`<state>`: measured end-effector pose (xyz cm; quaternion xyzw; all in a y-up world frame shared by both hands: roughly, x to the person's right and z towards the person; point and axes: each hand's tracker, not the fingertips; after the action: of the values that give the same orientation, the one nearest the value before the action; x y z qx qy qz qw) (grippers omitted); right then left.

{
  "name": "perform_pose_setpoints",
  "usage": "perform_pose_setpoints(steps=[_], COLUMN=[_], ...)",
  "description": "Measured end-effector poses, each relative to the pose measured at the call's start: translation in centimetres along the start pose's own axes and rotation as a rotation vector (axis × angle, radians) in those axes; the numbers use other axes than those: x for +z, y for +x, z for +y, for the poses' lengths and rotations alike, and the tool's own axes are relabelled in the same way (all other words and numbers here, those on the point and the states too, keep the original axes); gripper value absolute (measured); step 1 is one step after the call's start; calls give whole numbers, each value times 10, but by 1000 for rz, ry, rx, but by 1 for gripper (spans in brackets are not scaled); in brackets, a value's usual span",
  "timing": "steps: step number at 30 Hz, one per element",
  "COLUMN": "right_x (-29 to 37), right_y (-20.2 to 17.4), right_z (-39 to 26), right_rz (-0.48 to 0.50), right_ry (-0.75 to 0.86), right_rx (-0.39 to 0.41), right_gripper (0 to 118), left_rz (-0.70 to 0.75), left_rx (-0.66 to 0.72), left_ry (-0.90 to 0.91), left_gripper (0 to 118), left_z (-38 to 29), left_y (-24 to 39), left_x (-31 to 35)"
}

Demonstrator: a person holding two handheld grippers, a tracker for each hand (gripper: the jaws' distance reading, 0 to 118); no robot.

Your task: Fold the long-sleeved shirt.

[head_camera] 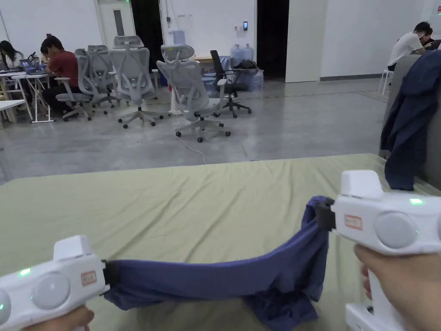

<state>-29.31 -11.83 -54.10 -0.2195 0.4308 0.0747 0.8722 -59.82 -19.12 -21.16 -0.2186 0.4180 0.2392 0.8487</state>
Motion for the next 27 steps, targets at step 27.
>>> perform_pose_setpoints(steps=[27], right_x=[203], right_y=[21], right_z=[-288], right_rz=[82], right_ry=[-666], right_rx=[220], right_gripper=[10], left_rz=[73], left_rx=[-20], left_ry=[-365], left_gripper=[3], left_z=[-311], left_y=[-66], left_x=[218])
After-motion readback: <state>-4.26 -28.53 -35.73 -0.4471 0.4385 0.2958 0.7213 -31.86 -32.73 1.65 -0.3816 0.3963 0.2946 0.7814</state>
